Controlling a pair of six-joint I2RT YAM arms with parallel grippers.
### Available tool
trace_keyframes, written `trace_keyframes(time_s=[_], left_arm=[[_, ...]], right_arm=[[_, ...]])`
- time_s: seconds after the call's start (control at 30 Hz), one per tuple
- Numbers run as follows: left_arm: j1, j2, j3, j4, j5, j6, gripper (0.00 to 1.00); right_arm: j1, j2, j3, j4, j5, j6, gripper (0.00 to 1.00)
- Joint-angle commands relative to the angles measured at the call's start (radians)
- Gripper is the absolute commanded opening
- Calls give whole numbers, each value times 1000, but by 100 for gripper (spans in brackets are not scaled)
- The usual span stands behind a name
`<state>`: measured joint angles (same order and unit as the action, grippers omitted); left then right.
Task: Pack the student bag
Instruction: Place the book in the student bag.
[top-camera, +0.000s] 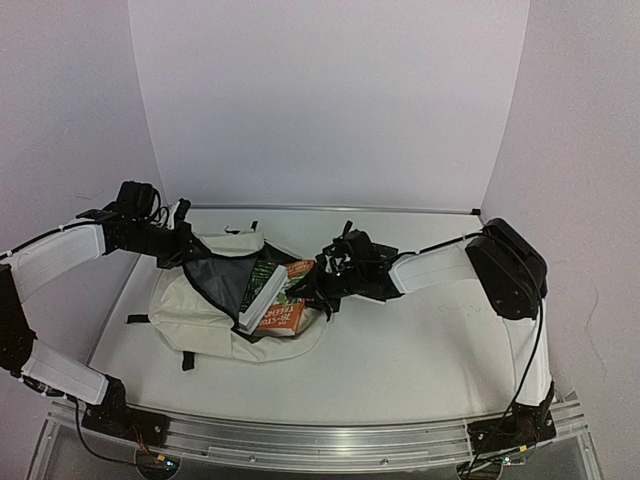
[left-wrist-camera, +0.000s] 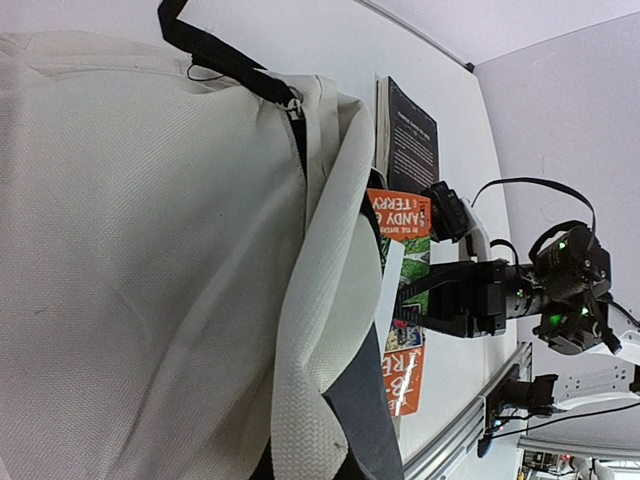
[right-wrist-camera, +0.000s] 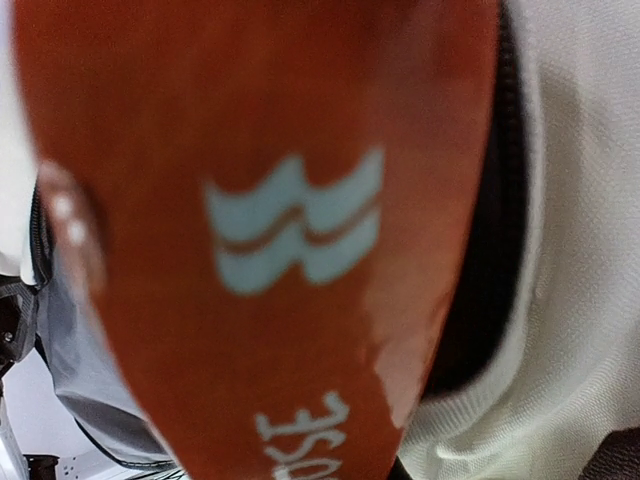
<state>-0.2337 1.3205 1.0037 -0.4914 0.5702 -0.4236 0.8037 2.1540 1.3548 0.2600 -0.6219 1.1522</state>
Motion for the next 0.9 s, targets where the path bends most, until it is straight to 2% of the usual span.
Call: trace_keyframes(time_s=[0.0, 0.13, 0.23, 0.37, 0.5, 0.63, 0.87], left_arm=[[3, -24, -19, 74, 58, -19, 0], [3, -14, -24, 112, 94, -48, 0], [2, -19, -24, 111, 84, -52, 0], [3, -38, -21, 108, 64, -50, 0], [4, -45, -14, 101, 56, -49, 0], [3, -41, -5, 92, 50, -42, 0], [4, -33, 8, 84, 48, -38, 0]], right_arm=[[25, 45, 85, 30, -7, -13, 0], [43, 89, 143, 28, 14, -19, 2], [47, 81, 146, 23, 44, -32, 17], [47, 3, 101, -55, 160, -102, 43], [47, -81, 80, -212, 284, -209, 55], [47, -156, 38, -303, 356, -251, 58], [56, -142, 13, -316, 309, -256, 39]])
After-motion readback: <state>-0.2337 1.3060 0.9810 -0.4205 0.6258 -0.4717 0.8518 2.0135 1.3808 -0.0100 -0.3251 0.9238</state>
